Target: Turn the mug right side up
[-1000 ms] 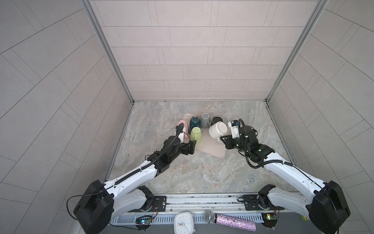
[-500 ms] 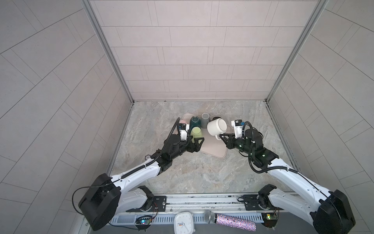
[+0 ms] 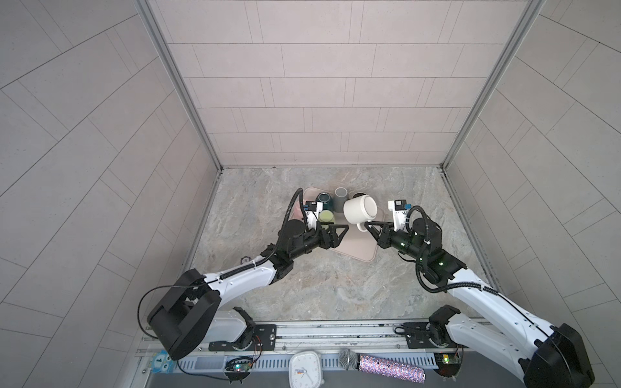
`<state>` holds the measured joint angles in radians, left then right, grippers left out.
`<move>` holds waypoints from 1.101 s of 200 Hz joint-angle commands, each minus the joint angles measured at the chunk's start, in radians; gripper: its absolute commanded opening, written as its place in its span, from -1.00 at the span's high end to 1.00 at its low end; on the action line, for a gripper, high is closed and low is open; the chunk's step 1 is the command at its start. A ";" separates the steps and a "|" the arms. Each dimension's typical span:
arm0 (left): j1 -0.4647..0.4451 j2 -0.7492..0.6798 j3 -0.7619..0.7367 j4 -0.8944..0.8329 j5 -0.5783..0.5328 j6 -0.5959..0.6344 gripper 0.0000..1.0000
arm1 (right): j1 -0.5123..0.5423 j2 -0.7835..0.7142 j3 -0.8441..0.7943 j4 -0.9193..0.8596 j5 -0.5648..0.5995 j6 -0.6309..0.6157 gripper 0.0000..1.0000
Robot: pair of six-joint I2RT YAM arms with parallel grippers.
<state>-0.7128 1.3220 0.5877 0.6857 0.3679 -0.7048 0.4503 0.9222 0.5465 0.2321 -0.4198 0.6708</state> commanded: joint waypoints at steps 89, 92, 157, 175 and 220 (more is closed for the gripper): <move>-0.023 0.059 0.047 0.186 0.086 -0.077 -0.47 | -0.010 -0.054 -0.008 0.251 -0.060 0.105 1.00; -0.022 0.060 0.047 0.191 0.087 -0.080 -0.46 | -0.010 -0.055 -0.008 0.254 -0.060 0.105 1.00; -0.033 0.083 0.070 0.218 0.094 -0.096 -0.37 | -0.010 -0.050 -0.036 0.321 -0.066 0.142 1.00; -0.039 0.096 0.079 0.223 0.098 -0.102 -0.35 | -0.011 -0.043 -0.043 0.343 -0.075 0.158 1.00; -0.048 0.116 0.093 0.247 0.105 -0.117 -0.32 | -0.010 -0.044 -0.053 0.391 -0.078 0.190 1.00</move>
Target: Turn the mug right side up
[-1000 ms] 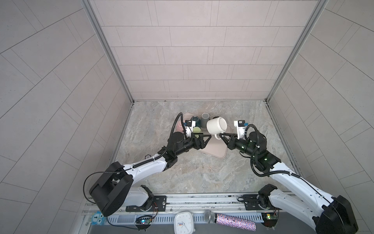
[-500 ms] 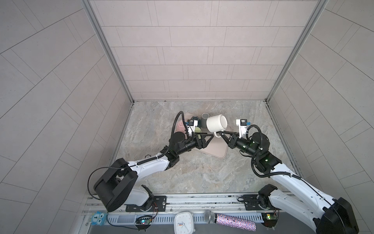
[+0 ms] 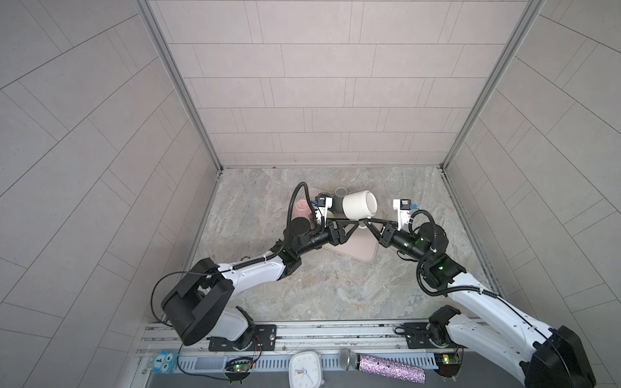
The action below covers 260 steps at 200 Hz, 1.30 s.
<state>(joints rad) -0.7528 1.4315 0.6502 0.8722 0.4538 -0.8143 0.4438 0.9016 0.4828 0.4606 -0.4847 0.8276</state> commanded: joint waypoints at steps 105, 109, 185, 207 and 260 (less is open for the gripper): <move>-0.022 0.057 0.068 0.126 0.026 -0.052 -0.19 | -0.004 -0.018 -0.027 0.266 -0.007 0.088 1.00; -0.023 0.058 0.069 0.128 0.029 -0.052 -0.18 | -0.004 -0.018 -0.030 0.269 -0.008 0.088 1.00; -0.031 0.081 0.083 0.143 0.020 -0.059 -0.17 | -0.004 -0.016 -0.040 0.309 -0.001 0.108 1.00; -0.032 0.090 0.094 0.164 0.020 -0.075 -0.17 | -0.004 -0.010 -0.039 0.319 -0.002 0.111 1.00; -0.037 0.094 0.117 0.175 0.037 -0.088 -0.16 | -0.004 0.010 -0.054 0.358 -0.003 0.118 1.00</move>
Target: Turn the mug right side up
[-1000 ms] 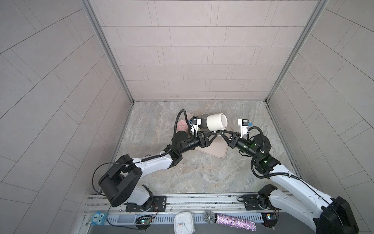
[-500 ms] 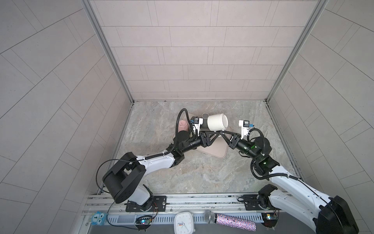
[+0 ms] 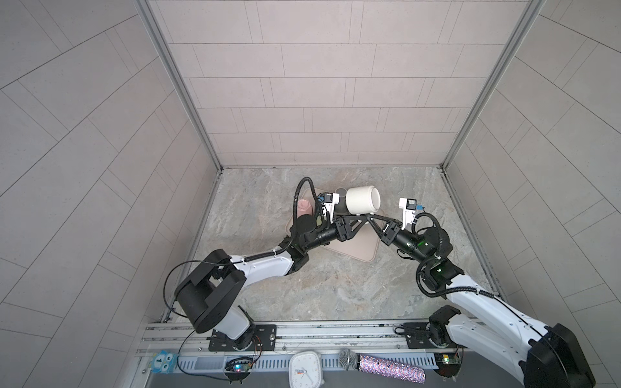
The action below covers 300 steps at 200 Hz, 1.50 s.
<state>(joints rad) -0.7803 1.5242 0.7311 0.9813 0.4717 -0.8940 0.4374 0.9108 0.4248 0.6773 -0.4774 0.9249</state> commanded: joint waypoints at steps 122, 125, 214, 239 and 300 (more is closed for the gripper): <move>-0.015 -0.012 0.044 0.063 0.051 -0.001 0.27 | 0.002 0.024 -0.001 0.127 -0.017 -0.025 1.00; -0.015 -0.013 0.044 0.063 0.049 0.001 0.30 | 0.003 0.022 -0.002 0.123 -0.018 -0.027 1.00; -0.016 -0.032 0.043 0.063 0.062 0.022 0.56 | 0.003 0.027 -0.016 0.053 -0.021 -0.093 1.00; -0.015 -0.039 0.041 0.060 0.062 0.032 0.57 | 0.003 0.035 -0.018 0.048 -0.021 -0.098 1.00; -0.019 -0.031 0.039 0.130 0.115 0.021 0.57 | 0.003 0.062 -0.005 0.019 -0.037 -0.112 1.00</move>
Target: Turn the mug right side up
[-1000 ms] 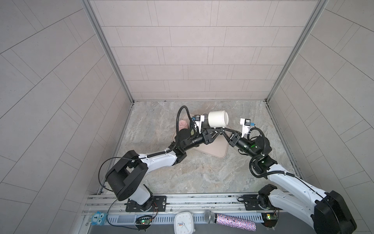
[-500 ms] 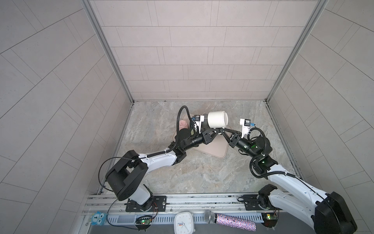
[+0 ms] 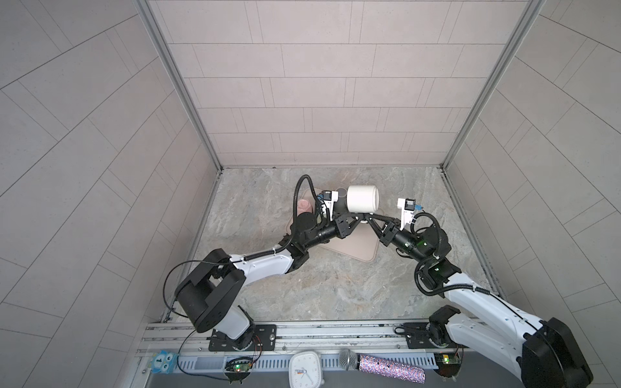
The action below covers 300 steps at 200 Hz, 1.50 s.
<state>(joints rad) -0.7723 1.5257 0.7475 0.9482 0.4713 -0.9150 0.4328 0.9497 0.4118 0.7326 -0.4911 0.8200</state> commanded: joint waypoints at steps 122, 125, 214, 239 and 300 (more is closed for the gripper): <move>-0.035 -0.074 0.018 0.163 0.141 0.080 0.64 | 0.007 0.099 0.010 0.009 -0.041 0.032 1.00; -0.036 -0.077 0.018 0.162 0.141 0.084 0.64 | 0.007 0.101 0.010 0.007 -0.041 0.033 1.00; -0.047 -0.110 0.026 0.103 0.141 0.121 1.00 | 0.007 0.124 0.028 -0.023 -0.039 0.019 1.00; -0.048 -0.143 0.018 0.039 0.111 0.159 1.00 | 0.007 0.128 0.028 -0.028 -0.037 0.018 1.00; -0.059 -0.212 0.021 -0.106 0.077 0.270 1.00 | 0.007 0.116 0.016 -0.025 -0.034 0.002 0.77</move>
<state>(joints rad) -0.7692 1.3930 0.7380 0.7292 0.4263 -0.7078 0.4385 1.0523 0.4282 0.7879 -0.5514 0.8494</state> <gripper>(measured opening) 0.181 0.146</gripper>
